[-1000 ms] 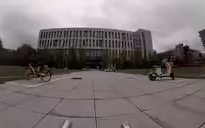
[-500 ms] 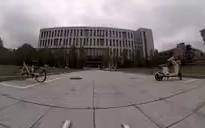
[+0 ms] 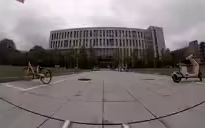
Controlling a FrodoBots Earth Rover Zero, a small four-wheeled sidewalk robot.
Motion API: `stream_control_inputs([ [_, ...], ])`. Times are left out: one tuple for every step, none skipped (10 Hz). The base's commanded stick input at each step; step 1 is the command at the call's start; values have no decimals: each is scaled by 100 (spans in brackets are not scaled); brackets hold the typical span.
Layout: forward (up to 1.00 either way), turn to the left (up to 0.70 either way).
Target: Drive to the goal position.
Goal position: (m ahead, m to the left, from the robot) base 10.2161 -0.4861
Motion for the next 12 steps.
stream_control_inputs([
  [100, -5],
  [100, -20],
  [100, 0],
  [100, 0],
  [100, 0],
  [100, 0],
  [100, 0],
  [100, 0],
  [100, 0],
  [100, 0],
  [100, 0],
  [100, 0],
])
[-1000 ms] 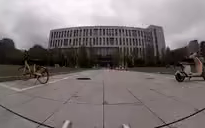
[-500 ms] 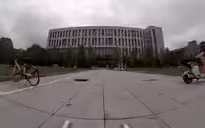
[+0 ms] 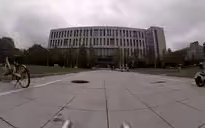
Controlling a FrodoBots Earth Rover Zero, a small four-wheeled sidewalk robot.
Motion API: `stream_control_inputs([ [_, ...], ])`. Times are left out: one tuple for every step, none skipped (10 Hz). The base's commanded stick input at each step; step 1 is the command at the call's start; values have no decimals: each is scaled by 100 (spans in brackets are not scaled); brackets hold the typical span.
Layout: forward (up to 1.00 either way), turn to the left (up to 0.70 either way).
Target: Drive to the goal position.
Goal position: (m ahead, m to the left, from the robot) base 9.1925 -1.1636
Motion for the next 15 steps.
stream_control_inputs([
  [100, 0],
  [100, 0],
  [100, 0],
  [100, 0],
  [100, 0],
  [100, -3],
  [100, -10],
  [100, -18],
  [100, -25],
  [100, -30],
  [100, -30],
  [100, -30],
  [100, -20],
  [100, -9],
  [100, 0],
])
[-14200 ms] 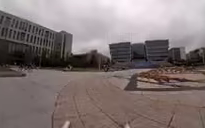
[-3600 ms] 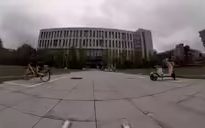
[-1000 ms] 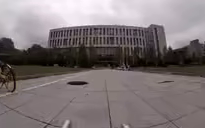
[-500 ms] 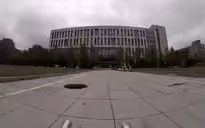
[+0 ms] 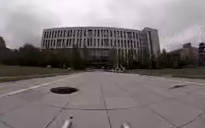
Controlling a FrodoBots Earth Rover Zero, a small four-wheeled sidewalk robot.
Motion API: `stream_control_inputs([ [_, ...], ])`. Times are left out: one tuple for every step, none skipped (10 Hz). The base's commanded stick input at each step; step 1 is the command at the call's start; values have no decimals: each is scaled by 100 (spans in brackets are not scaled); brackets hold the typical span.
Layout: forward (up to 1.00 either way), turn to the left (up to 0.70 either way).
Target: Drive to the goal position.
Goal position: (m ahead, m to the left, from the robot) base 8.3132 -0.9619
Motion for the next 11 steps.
stream_control_inputs([
  [100, -12],
  [100, -24],
  [100, -14],
  [100, -8],
  [100, -3],
  [100, 0],
  [100, -3],
  [100, -7],
  [100, -10],
  [100, -14],
  [100, -21],
])
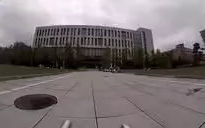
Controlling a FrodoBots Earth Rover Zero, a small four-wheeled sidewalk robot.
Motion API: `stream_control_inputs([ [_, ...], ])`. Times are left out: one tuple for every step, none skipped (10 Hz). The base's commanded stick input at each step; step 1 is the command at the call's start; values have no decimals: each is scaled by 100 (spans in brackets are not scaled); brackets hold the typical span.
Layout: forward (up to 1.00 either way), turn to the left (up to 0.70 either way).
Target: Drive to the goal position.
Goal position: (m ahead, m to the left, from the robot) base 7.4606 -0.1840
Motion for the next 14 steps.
stream_control_inputs([
  [100, -24],
  [100, -6],
  [100, -3],
  [100, -2],
  [100, 0],
  [100, -13],
  [100, -23],
  [100, -14],
  [100, -5],
  [100, -2],
  [100, -6],
  [100, -5],
  [100, -2],
  [100, 0],
])
